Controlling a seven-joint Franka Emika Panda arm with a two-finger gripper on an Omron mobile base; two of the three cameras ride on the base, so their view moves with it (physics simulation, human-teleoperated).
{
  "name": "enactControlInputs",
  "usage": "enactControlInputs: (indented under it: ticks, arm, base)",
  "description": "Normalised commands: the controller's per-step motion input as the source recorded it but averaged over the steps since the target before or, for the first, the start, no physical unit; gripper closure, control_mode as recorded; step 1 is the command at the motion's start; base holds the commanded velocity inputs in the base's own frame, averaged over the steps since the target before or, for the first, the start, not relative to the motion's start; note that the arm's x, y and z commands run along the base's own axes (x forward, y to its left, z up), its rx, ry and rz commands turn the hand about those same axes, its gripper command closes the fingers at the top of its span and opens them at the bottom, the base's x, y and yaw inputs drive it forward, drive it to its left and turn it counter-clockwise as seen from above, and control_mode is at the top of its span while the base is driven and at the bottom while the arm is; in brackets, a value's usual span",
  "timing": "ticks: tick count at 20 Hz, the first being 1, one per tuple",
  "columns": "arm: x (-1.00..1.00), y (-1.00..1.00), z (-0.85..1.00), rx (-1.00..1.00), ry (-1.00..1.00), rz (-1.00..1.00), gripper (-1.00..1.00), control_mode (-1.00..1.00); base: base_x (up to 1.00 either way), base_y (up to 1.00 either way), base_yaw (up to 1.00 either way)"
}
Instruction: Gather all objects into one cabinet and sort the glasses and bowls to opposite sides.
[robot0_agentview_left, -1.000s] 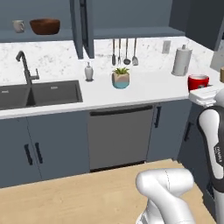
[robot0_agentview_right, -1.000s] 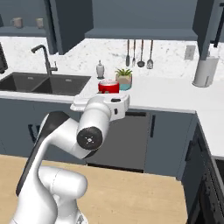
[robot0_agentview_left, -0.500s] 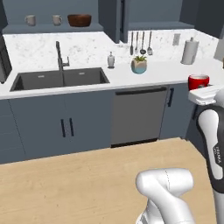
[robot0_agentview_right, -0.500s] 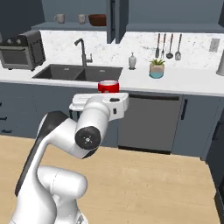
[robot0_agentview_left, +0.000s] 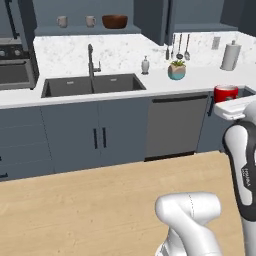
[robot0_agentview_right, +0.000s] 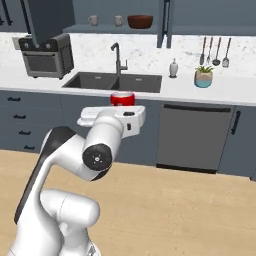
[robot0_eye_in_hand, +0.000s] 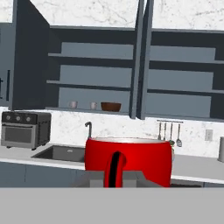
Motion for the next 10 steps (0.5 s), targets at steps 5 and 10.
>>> enactControlInputs:
  ticks: [5,10]
  arm:
    - [0.0,0.0,0.0,0.0,0.0,0.0,1.0,1.0]
    - [0.0,0.0,0.0,0.0,0.0,0.0,1.0,1.0]
  base:
    - [0.31,0.41,0.0]
    - [0.4,1.0,0.03]
